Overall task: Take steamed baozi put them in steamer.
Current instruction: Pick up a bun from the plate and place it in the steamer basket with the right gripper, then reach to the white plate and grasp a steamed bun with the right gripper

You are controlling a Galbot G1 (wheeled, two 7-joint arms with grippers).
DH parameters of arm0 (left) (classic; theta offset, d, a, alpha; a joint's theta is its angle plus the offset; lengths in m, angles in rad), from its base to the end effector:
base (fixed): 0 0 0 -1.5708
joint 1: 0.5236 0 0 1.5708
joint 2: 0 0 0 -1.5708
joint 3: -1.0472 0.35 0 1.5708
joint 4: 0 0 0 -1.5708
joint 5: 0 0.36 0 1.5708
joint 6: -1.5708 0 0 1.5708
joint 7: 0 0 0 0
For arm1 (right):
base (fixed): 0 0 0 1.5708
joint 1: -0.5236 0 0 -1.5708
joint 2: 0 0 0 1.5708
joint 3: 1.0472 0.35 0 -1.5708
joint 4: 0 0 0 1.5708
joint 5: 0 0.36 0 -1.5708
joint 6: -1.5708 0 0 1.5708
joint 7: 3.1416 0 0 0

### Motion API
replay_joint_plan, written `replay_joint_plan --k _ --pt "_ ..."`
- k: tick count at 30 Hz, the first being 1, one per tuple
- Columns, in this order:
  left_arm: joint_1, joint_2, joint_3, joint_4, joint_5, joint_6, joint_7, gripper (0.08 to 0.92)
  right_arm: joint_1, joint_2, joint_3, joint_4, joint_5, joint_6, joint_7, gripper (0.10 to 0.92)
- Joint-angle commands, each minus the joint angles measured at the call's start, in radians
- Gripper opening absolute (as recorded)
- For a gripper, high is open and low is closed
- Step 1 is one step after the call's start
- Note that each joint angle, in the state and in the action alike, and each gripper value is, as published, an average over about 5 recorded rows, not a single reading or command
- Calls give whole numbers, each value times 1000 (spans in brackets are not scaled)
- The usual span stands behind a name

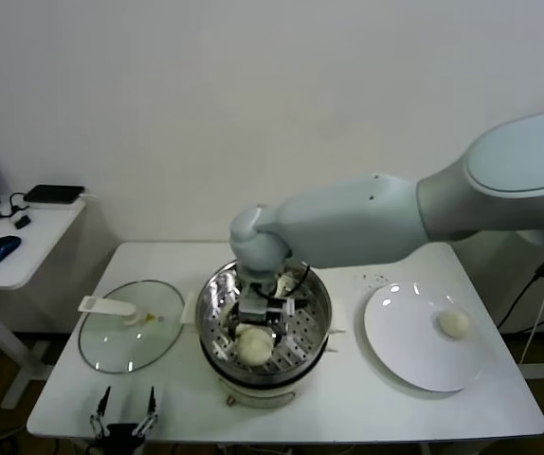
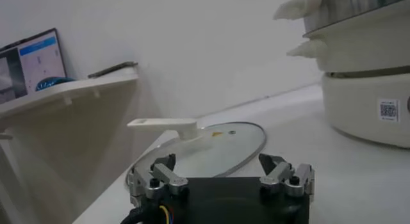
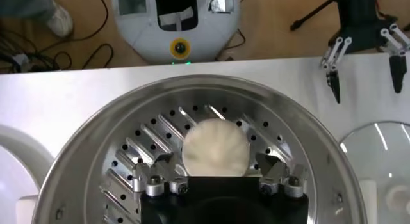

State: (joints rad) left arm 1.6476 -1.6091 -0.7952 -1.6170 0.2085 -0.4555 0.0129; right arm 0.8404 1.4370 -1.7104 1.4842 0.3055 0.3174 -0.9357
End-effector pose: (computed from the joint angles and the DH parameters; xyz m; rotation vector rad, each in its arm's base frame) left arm 0.0955 0.0836 -0.4736 0.2054 -2.9702 -0.4345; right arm 0.4635 0.2293 -0.0804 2.2586 -0.2175 2.1305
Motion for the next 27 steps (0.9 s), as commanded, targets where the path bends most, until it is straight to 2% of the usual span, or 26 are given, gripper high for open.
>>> replay_joint_plan --k 1,5,8,15,27 --pt "1 -44 0 -3 1 2 0 823 175 -89 -92 -16 206 23 -87 820" --pt "2 -45 4 -1 5 3 1 823 290 -216 -204 -47 311 -18 -191 822" --pt "0 -48 8 1 9 2 1 823 316 -325 -290 -102 313 -55 -240 823" --pt "1 -49 12 1 15 2 5 823 224 -532 -359 -225 200 -146 -258 823" --pt "4 -49 7 7 18 3 3 823 -94 -748 -158 -432 -44 -163 -198 823"
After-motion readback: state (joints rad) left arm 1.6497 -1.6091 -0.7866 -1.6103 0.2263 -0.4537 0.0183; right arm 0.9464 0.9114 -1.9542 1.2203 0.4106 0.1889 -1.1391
